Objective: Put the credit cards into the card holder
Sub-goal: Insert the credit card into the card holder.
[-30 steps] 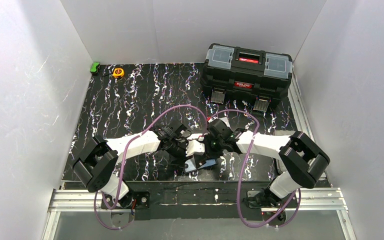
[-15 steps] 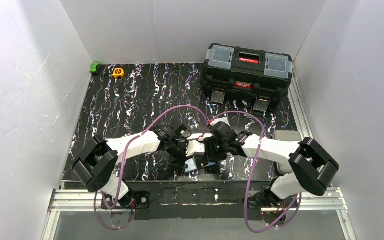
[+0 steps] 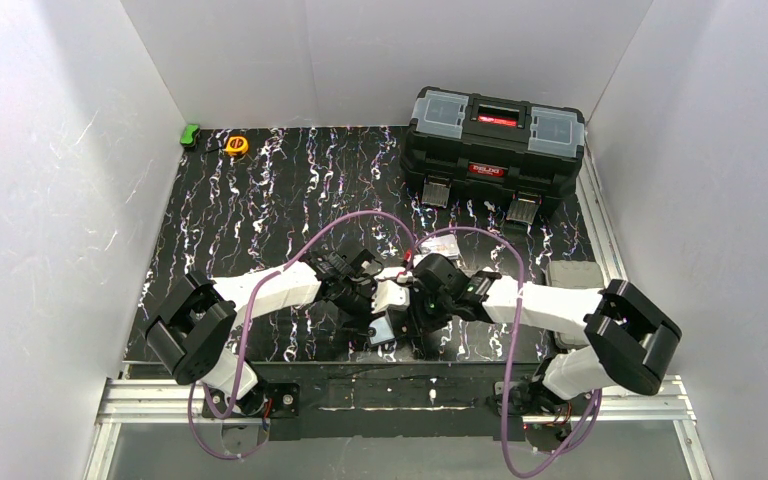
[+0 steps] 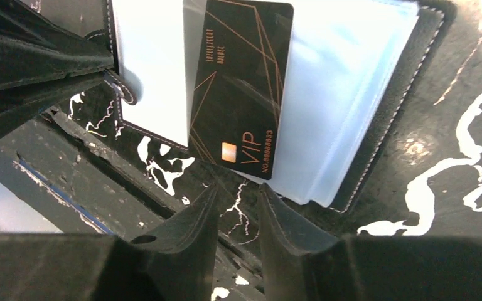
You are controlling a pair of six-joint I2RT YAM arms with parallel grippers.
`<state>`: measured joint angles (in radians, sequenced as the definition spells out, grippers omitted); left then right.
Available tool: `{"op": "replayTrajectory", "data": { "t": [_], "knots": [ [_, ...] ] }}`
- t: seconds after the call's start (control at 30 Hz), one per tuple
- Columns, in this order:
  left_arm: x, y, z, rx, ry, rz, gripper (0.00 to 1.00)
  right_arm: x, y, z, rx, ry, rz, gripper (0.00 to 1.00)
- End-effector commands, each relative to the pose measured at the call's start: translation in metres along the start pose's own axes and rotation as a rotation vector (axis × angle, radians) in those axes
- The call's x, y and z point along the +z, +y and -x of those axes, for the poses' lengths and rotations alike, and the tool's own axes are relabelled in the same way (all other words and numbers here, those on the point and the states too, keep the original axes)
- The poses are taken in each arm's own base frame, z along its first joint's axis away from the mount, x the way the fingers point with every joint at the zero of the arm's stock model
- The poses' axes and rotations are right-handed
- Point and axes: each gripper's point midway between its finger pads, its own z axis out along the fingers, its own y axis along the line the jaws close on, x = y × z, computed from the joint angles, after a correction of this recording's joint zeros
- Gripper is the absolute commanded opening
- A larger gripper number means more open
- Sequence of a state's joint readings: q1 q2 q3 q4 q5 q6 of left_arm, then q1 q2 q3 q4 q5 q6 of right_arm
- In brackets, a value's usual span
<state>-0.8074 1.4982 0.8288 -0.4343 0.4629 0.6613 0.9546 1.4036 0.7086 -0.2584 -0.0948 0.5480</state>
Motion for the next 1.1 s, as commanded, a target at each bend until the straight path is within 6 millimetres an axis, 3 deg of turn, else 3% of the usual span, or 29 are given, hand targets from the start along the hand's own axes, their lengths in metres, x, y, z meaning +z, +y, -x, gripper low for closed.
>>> {"op": "replayTrajectory", "data": {
  "t": [0.0,0.33,0.57,0.87,1.07],
  "knots": [
    [-0.001,-0.006,-0.002,-0.01,0.008,-0.014,0.1,-0.004,0.013,-0.002,-0.026,-0.044,0.049,0.35],
    [-0.003,-0.007,-0.003,-0.01,0.013,-0.013,0.08,0.015,0.033,-0.001,-0.006,-0.024,0.14,0.21],
    [-0.004,-0.009,-0.001,-0.022,0.001,-0.016,0.08,0.024,0.035,0.002,0.053,-0.037,0.144,0.16],
    [-0.004,-0.011,-0.003,-0.013,-0.008,-0.009,0.07,0.028,0.031,0.011,0.088,-0.093,0.124,0.12],
    [-0.005,-0.009,-0.002,-0.001,-0.01,-0.004,0.06,0.023,0.04,0.007,0.053,-0.07,0.176,0.11]
  ]
}}
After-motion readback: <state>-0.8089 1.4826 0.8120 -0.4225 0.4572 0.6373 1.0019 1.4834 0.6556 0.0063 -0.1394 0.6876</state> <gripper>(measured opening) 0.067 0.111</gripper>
